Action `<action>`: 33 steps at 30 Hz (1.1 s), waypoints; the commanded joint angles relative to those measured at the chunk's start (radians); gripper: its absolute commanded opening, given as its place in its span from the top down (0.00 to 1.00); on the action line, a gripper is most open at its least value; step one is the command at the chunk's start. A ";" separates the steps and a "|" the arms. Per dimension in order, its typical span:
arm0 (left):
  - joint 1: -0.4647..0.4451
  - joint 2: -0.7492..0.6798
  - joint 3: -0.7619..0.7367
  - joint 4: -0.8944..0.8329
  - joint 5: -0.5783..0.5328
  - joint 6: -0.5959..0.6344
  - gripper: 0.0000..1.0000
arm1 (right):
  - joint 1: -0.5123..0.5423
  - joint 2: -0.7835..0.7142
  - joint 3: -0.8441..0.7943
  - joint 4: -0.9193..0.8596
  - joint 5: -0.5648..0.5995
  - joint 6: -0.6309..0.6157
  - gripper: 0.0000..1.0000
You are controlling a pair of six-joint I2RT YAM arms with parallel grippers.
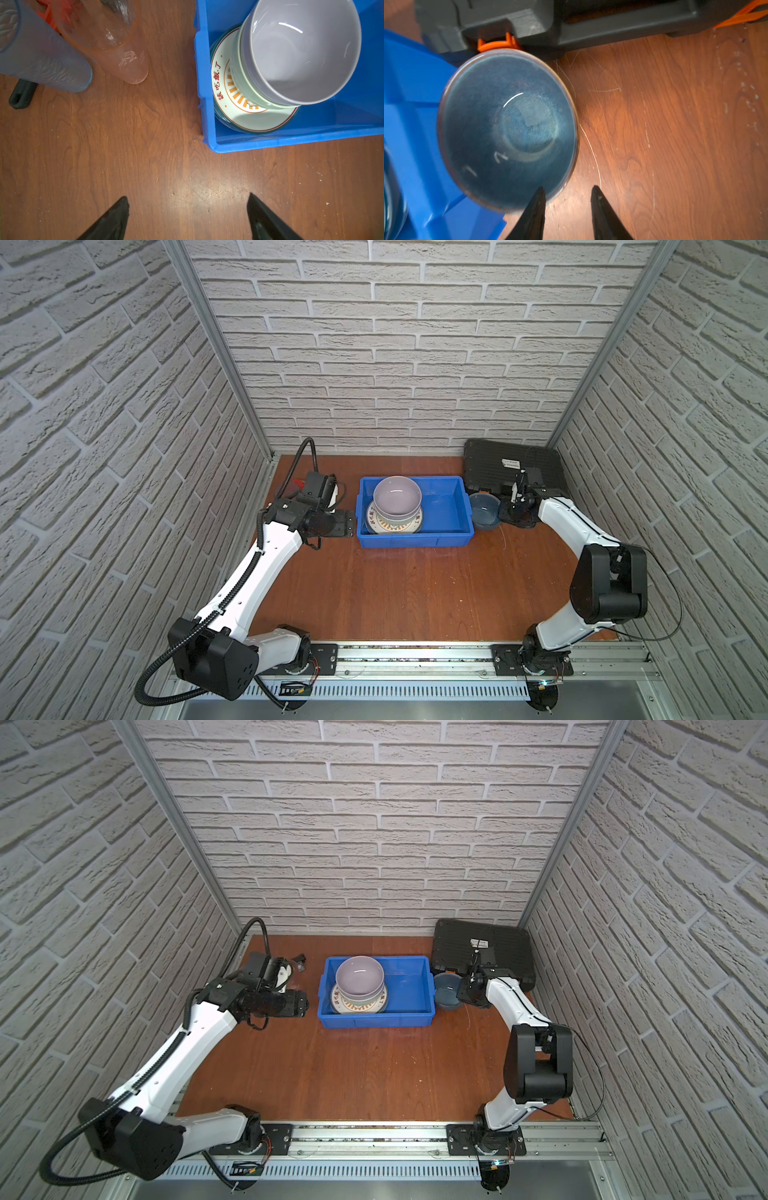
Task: Place the mixed dishes into the plastic bin
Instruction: 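Close the right gripper on the dark blue bowl rim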
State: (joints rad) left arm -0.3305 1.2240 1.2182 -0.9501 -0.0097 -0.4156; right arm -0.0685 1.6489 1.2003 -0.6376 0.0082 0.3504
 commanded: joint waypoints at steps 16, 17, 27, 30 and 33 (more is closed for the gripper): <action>0.039 -0.088 -0.051 0.004 0.001 0.000 0.12 | -0.015 0.154 0.064 0.073 0.006 -0.032 0.85; 0.041 -0.092 -0.052 0.004 -0.002 0.001 0.12 | -0.017 0.153 0.064 0.070 0.009 -0.037 0.88; 0.055 -0.118 -0.074 0.003 -0.010 0.003 0.11 | -0.036 0.095 0.058 0.004 0.037 -0.066 0.94; 0.056 -0.121 -0.076 0.005 -0.011 0.002 0.11 | -0.037 0.075 0.058 -0.019 0.048 -0.077 0.94; 0.060 -0.124 -0.077 0.005 -0.011 0.003 0.11 | -0.040 0.056 0.054 -0.034 0.056 -0.083 0.94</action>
State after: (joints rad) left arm -0.2798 1.1187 1.1526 -0.9565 -0.0113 -0.4156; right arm -0.0975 1.7733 1.2461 -0.6361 0.0341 0.2924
